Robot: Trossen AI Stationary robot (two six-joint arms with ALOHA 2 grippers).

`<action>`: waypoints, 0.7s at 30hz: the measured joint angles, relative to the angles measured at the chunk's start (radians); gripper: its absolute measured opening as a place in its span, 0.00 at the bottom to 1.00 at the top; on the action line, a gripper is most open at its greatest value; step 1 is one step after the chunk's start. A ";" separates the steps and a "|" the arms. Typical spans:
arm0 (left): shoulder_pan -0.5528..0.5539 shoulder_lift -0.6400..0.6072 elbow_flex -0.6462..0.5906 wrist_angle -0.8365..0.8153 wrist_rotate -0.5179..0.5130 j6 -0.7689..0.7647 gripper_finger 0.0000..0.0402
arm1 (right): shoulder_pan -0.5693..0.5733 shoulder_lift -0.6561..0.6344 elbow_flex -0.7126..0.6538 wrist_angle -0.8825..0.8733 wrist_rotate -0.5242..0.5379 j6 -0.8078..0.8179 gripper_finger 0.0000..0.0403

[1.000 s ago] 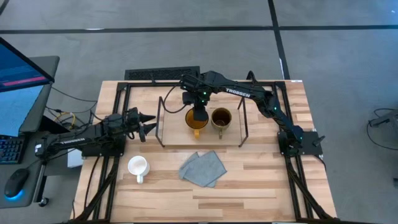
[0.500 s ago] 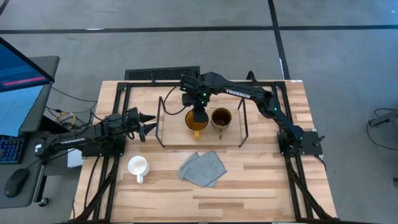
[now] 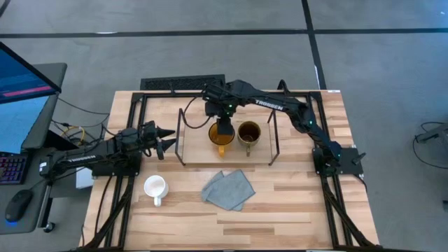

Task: Stack small to large cups/mugs on shelf
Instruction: Put the white mug on the shelf

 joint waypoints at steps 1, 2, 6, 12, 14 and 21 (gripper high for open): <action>0.000 0.000 0.000 0.000 0.000 0.000 0.53 | 0.000 -0.012 -0.003 -0.012 0.001 0.000 0.42; 0.000 0.000 0.000 0.000 0.000 0.000 0.53 | 0.000 -0.026 -0.004 -0.011 0.004 0.000 0.42; 0.000 0.001 0.000 0.000 0.000 0.000 0.53 | -0.002 -0.106 -0.005 0.016 0.019 0.022 0.43; 0.000 0.012 0.000 0.000 0.000 0.008 0.53 | -0.002 -0.286 -0.002 0.132 0.052 0.097 0.42; 0.000 0.017 0.000 0.000 0.001 0.006 0.53 | 0.001 -0.355 -0.002 0.160 0.053 0.123 0.42; 0.000 0.025 0.000 0.000 0.005 -0.012 0.53 | 0.045 -0.538 -0.002 0.193 0.053 0.217 0.41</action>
